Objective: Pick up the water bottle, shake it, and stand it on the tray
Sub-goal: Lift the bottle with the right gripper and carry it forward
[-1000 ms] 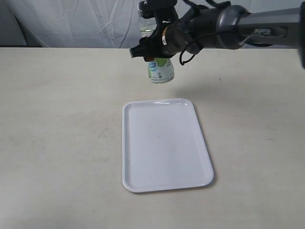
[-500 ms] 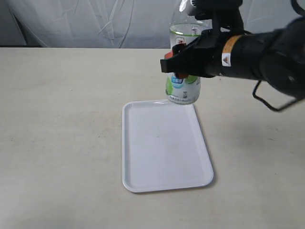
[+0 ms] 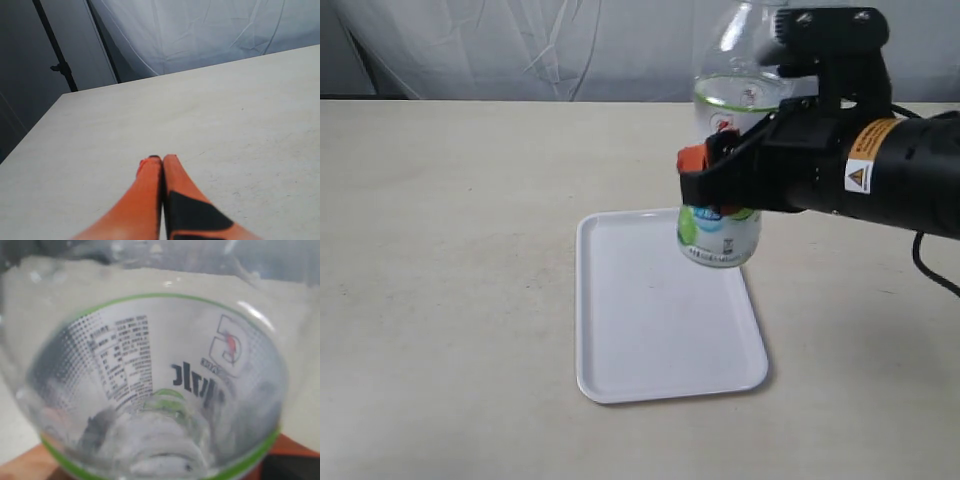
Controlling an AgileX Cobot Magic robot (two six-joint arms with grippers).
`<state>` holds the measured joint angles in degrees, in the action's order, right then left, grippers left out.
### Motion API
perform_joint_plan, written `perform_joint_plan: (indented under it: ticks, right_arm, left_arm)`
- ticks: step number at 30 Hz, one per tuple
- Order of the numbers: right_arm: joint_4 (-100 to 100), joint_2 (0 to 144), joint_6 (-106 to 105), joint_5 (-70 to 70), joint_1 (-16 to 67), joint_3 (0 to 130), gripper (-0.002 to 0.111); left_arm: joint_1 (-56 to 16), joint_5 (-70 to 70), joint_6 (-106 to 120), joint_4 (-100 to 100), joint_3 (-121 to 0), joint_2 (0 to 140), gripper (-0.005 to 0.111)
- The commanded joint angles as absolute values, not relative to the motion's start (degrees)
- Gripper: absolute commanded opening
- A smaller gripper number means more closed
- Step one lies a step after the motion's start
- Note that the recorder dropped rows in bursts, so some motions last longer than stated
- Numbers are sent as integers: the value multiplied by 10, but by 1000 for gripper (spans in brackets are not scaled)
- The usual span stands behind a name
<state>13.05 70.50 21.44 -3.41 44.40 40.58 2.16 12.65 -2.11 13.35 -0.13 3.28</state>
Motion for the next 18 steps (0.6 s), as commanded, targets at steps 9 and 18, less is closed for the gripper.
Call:
perform_joint_plan:
  ticks: [9, 18]
  right_arm:
    - [155, 607, 195, -185, 487, 408, -1]
    - [462, 574, 546, -79, 508, 401, -1]
  left_arm:
    - [22, 119, -26, 131, 0, 30, 0]
    - [22, 119, -26, 131, 0, 30, 0]
